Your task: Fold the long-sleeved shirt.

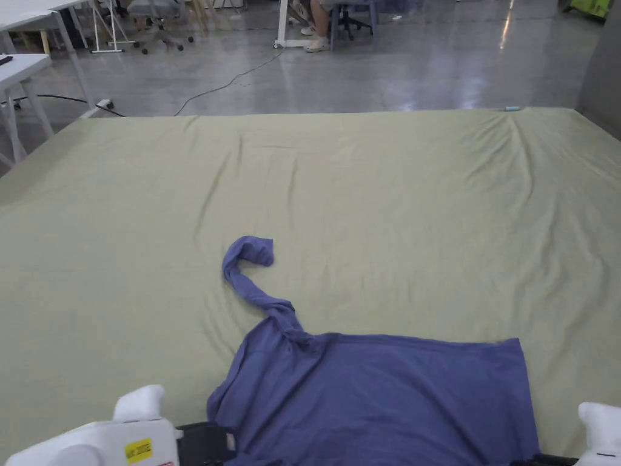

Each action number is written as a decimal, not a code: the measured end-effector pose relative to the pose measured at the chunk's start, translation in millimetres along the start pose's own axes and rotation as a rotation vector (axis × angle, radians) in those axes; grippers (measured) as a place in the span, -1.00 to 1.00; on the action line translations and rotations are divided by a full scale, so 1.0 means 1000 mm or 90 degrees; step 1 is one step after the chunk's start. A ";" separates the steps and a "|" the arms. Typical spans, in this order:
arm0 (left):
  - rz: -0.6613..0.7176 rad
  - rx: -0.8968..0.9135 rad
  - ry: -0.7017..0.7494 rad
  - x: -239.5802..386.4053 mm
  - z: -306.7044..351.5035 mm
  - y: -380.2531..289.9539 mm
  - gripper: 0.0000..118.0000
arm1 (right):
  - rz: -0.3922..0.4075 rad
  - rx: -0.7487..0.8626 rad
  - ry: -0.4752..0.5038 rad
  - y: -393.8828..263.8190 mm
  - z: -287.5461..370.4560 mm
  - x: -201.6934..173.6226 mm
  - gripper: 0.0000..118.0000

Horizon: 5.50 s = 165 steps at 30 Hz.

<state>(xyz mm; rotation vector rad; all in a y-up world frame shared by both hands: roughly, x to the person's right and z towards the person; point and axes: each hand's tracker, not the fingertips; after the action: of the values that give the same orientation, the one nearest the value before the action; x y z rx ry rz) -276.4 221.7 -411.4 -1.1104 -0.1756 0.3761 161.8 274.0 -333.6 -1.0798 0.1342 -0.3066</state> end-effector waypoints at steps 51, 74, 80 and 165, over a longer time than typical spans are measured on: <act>-0.162 0.090 0.004 0.078 0.094 0.178 -1.00 | 0.259 0.116 -0.105 0.205 0.048 -0.008 -1.00; -0.091 0.436 -0.063 0.227 0.370 0.490 -1.00 | 0.283 0.451 -0.288 0.518 0.315 -0.169 -1.00; -0.055 0.485 -0.105 0.256 0.404 0.521 -1.00 | 0.272 0.501 -0.346 0.541 0.346 -0.188 -1.00; -0.094 -0.091 -0.024 0.035 0.039 0.019 -1.00 | -0.046 0.013 0.232 0.007 0.005 0.064 -1.00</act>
<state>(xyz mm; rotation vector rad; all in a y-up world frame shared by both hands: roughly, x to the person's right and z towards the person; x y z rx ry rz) -260.8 275.2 -412.8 -1.2230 -0.3200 0.2547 224.8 261.4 -334.5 -1.0025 0.4162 -0.5682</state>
